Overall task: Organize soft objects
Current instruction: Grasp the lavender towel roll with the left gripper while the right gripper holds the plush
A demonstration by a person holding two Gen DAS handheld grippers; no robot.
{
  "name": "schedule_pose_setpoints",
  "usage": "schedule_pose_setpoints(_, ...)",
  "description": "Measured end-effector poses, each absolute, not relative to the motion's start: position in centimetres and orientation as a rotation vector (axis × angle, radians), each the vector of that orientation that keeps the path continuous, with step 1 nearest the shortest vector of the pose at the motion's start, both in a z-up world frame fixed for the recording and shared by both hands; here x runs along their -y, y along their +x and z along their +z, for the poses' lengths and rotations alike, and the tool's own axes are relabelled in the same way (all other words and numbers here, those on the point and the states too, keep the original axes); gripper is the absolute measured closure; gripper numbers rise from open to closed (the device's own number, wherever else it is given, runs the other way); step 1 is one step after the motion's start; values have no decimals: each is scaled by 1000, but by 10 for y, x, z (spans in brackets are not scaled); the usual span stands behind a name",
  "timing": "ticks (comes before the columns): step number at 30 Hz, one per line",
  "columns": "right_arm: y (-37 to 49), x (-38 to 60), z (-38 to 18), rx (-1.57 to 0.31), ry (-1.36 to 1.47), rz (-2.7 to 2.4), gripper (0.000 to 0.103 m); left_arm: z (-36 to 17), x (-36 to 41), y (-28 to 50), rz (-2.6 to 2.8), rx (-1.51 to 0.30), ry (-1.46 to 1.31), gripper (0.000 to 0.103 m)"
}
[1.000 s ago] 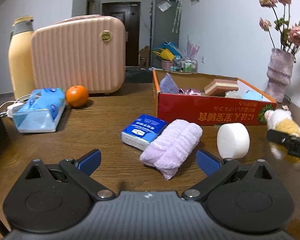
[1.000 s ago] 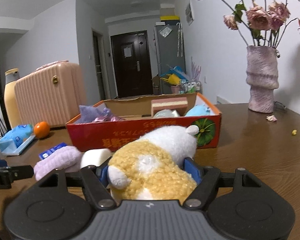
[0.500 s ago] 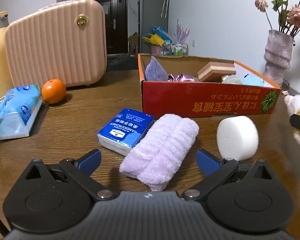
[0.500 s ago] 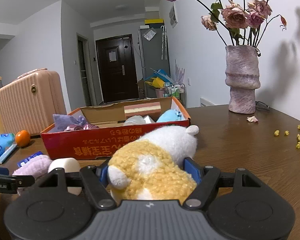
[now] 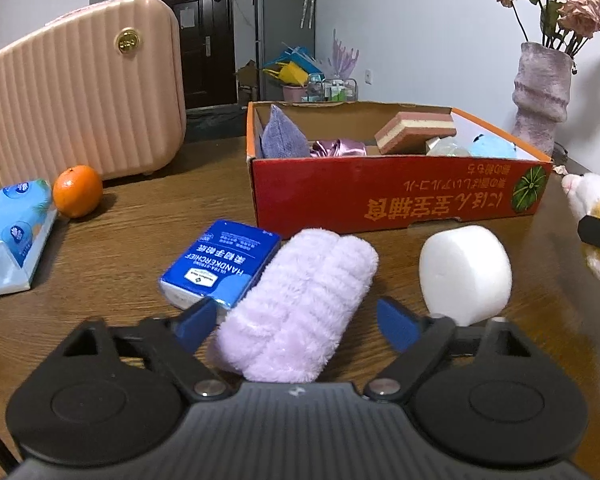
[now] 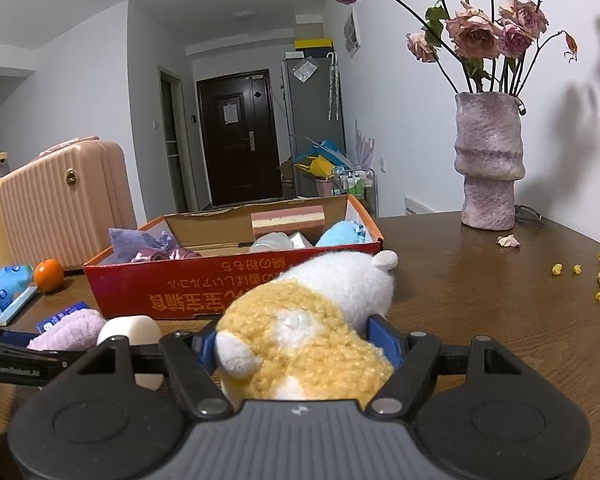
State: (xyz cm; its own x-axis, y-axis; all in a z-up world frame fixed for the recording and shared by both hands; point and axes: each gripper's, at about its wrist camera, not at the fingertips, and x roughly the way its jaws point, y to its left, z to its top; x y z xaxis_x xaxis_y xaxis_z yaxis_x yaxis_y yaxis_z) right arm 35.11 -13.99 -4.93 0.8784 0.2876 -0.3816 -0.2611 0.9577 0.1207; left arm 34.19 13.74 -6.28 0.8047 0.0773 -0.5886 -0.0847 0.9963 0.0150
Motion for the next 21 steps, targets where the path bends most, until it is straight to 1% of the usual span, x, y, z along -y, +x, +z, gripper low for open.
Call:
schedule_pose_setpoints(3,351,140,-49,-406,68,292,31,-64,-137,343,85,-640,-11,29)
schedule_pose_setpoints(5,351,141,-49,-407,72,296,31,-65,-136,343,89,-644,-6,38)
schedule_pose_setpoints(6,351,141,-49,-407,74,296,31,-65,-136,343,88,-643,-5,44)
schedule_pose_setpoints(7,351,142,-49,-407,76,296,31,-65,-136,343,85,-644,-6,47)
schedule_pose_setpoints(10,351,142,-49,-405,78,298,31,-66,-135,343,67,-647,-4,53)
schedule_pose_setpoints(17,348,140,-48,-392,70,305,31,-64,-131,336,66,-634,-8,61)
schedule_pose_setpoints(18,348,140,-48,-388,70,304,31,-63,-129,334,69,-628,-6,66)
schedule_pose_setpoints(21,347,140,-47,-380,71,302,31,-59,-123,326,81,-596,6,67)
